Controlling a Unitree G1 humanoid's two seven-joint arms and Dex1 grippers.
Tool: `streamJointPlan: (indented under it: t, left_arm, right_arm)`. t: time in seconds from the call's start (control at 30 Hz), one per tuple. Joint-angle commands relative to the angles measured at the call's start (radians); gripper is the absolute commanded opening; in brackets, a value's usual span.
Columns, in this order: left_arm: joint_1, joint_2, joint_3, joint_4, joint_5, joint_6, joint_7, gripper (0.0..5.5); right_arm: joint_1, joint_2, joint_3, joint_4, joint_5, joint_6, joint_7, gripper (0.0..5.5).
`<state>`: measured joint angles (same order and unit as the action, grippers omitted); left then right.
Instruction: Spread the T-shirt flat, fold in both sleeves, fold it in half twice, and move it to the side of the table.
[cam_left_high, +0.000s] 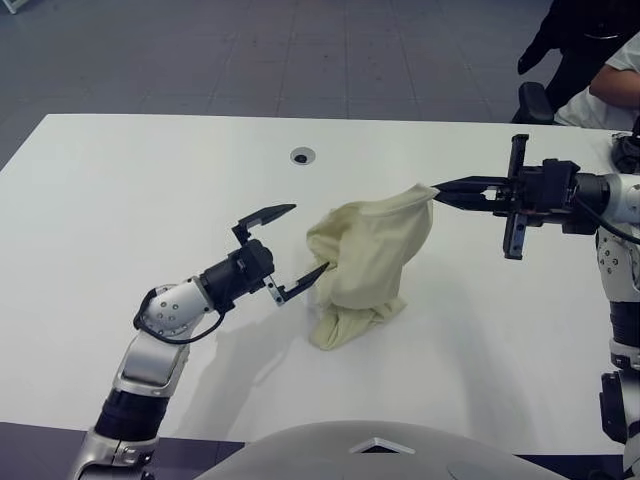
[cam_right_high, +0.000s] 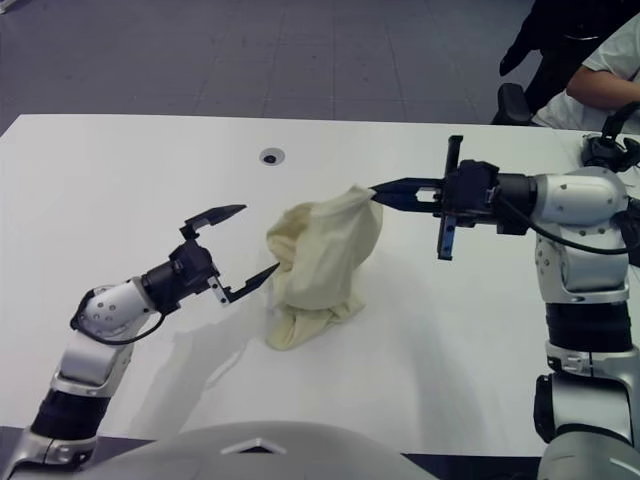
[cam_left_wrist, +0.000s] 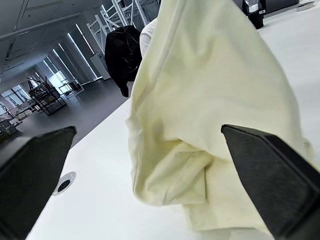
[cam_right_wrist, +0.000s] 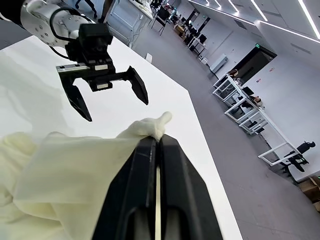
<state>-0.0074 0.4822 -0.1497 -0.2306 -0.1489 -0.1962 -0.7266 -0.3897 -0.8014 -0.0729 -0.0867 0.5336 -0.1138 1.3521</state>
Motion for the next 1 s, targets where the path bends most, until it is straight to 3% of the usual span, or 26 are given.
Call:
streamJointPlan:
  t: [0.03,0.27,0.47,1.0]
  left_arm:
    - [-0.105,-0.025,-0.031,0.090,0.021,0.005,-0.015,5.40]
    - [-0.254,-0.067,-0.055,0.239,0.002,0.037,-0.056,5.40]
    - [-0.362,-0.099,-0.118,0.387,0.055,0.016,-0.106,4.40]
    - [-0.350,-0.073,-0.133,0.444,0.103,-0.047,-0.155,1.44]
  right_arm:
    - [0.056,-0.022,-0.005,-0.060,0.009,0.014,0.031,0.01]
    - [0.106,-0.021,-0.010,-0.109,0.008,0.019,0.037,0.01]
    - [0.101,-0.015,-0.003,-0.111,-0.002,0.013,0.033,0.00]
    - [0.087,-0.004,0.003,-0.108,-0.012,0.007,0.016,0.00]
